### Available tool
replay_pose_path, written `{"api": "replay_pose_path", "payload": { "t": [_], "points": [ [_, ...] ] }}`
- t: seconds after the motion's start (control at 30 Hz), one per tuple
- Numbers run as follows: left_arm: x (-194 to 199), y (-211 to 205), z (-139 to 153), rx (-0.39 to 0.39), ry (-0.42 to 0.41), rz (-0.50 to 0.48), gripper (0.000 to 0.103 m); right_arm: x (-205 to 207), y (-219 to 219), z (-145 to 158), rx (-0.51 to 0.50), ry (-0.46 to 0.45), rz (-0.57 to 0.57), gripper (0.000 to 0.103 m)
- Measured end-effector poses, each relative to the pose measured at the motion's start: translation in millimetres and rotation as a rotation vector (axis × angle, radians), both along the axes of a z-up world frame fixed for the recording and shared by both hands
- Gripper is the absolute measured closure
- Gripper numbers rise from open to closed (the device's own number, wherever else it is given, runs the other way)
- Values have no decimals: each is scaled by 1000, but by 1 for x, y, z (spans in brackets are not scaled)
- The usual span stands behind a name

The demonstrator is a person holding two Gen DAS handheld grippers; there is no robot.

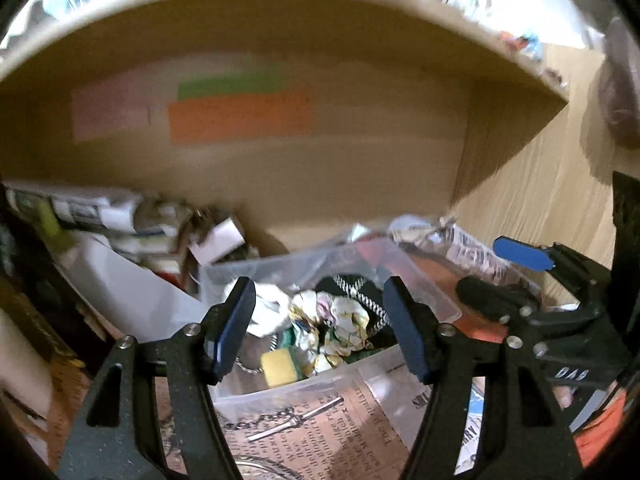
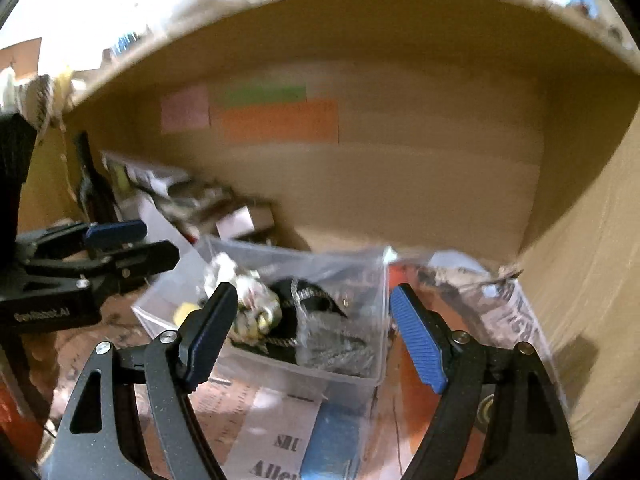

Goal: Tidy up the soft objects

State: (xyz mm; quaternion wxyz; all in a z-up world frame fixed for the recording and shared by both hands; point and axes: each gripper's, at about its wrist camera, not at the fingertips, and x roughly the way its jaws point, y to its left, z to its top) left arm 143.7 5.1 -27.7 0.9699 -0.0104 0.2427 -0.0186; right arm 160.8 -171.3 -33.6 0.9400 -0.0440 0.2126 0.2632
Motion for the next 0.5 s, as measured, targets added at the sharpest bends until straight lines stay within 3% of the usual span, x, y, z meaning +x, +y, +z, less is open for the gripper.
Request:
{"api": "replay_pose_path", "payload": {
  "t": [0.3, 0.5],
  "points": [
    [-57, 1, 30, -2, -141, 15, 30, -50, -14, 39, 101, -130, 6, 19],
    [-86, -1, 43, -4, -207, 19, 15, -72, -15, 50, 123, -182, 9, 12]
  ]
}}
